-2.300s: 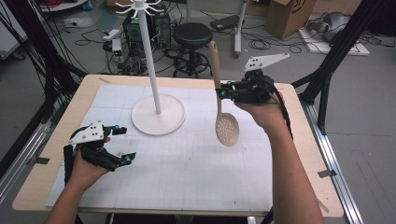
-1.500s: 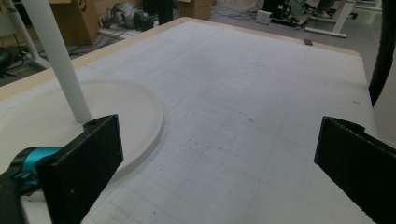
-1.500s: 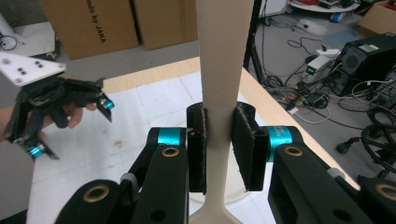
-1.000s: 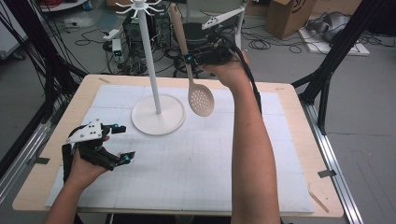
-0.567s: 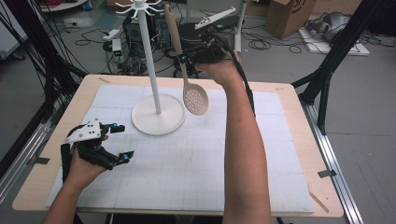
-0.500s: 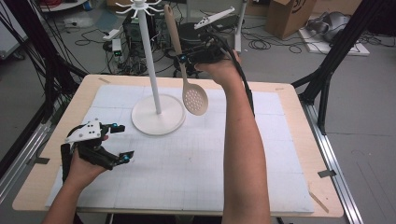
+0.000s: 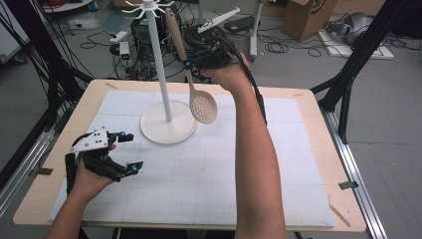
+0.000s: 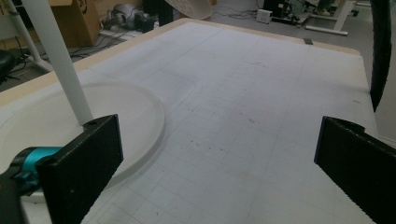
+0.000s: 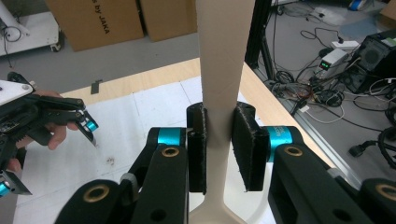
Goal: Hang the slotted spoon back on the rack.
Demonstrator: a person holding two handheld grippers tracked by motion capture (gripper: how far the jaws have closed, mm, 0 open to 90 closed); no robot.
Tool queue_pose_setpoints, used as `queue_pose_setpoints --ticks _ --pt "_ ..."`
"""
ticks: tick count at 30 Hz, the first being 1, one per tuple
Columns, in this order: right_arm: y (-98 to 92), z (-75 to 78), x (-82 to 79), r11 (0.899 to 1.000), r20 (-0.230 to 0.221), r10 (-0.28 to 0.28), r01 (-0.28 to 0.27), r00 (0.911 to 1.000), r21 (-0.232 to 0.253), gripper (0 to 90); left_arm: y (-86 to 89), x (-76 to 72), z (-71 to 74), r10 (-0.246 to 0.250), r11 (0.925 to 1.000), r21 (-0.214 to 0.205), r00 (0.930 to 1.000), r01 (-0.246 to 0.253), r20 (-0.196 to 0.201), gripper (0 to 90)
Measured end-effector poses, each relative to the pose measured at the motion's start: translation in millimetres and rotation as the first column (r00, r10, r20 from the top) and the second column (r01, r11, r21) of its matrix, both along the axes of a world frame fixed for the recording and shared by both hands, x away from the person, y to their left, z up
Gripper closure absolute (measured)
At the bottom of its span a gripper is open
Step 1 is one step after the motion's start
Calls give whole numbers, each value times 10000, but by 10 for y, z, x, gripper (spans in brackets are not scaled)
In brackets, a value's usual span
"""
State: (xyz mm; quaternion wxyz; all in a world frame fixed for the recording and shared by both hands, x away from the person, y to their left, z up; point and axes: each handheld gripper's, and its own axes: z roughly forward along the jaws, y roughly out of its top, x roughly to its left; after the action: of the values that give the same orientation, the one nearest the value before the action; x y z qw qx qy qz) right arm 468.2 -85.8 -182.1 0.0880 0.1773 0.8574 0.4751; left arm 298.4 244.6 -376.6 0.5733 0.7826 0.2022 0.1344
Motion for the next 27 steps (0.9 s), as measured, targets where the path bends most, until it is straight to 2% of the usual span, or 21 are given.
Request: queue_pose_setpoints --ticks 9,20,22,24,27 --pt "72 -1 -8 9998 34 97 -96 9999 -177 765 -2 2 -2 -2 10000 25 10000 2 18 17" --pt "130 -23 14 9990 99 -213 217 9997 -380 757 -8 2 -7 -9 10000 67 10000 9 -29 17" --pt "144 -25 10 9982 165 -467 473 9988 -378 707 -8 1 -7 -2 10000 70 10000 2 -20 17" --pt "144 -21 10 9981 237 -606 609 9979 -115 601 -12 1 -10 -6 10000 91 10000 6 -38 17" --pt "115 -11 -9 9960 272 -891 889 9957 91 562 -31 -2 -13 -54 9999 106 10000 54 -42 17"
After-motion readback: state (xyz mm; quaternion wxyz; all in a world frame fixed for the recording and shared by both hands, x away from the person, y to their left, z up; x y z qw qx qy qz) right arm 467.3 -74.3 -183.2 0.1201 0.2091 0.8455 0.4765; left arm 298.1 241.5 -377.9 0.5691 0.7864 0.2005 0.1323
